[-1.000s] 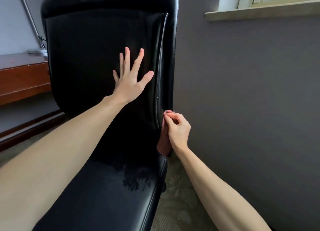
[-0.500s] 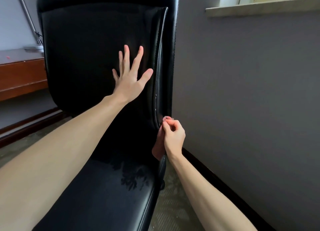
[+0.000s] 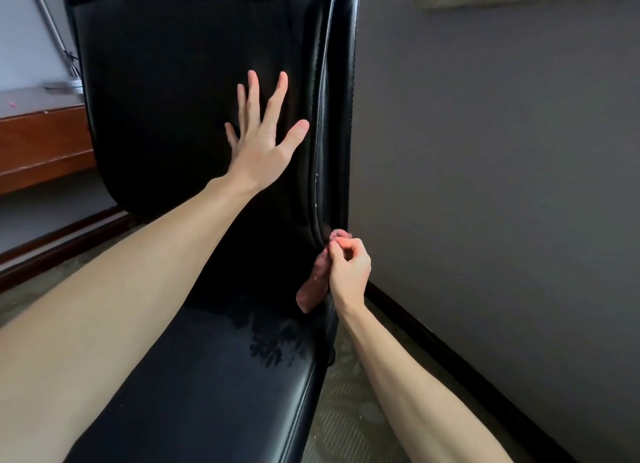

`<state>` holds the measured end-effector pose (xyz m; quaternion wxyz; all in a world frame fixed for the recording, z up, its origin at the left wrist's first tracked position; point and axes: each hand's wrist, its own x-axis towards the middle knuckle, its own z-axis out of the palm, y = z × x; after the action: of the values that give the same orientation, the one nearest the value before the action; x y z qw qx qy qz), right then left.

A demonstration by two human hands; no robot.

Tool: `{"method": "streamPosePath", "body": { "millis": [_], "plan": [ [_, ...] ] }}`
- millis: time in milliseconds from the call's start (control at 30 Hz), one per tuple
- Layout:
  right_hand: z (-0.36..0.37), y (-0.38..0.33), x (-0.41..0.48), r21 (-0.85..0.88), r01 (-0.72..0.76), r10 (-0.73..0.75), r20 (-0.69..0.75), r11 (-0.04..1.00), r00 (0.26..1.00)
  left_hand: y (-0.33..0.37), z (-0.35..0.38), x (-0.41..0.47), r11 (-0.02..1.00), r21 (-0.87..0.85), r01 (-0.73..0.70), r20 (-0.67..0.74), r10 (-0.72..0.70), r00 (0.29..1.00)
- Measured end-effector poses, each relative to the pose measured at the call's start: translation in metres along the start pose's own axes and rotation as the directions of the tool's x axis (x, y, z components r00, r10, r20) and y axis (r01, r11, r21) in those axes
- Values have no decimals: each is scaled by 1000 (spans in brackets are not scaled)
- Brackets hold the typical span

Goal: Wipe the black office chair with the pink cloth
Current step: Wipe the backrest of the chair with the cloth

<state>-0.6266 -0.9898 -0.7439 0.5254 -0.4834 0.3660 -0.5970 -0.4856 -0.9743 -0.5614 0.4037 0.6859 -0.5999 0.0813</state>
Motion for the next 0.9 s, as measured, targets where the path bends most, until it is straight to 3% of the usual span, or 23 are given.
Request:
{"method": "streamPosePath", "body": {
  "millis": [200, 433, 667, 900],
  "plan": [
    [10, -30, 7, -1, 202, -202, 21, 979, 979, -1, 3, 1, 1000, -4, -8, -12, 8, 1000],
    [1, -9, 8, -13, 20, -19, 34, 1000, 999, -1, 0, 1, 1000, -7, -2, -11, 2, 1000],
    [29, -91, 32, 191, 286, -305, 74, 939, 950, -1, -1, 1, 1000, -3, 1, -9, -1, 1000],
    [9, -39, 19, 55, 84, -86, 41, 995, 995, 1, -1, 1, 1000, 4, 2, 4, -2, 1000]
  ]
}}
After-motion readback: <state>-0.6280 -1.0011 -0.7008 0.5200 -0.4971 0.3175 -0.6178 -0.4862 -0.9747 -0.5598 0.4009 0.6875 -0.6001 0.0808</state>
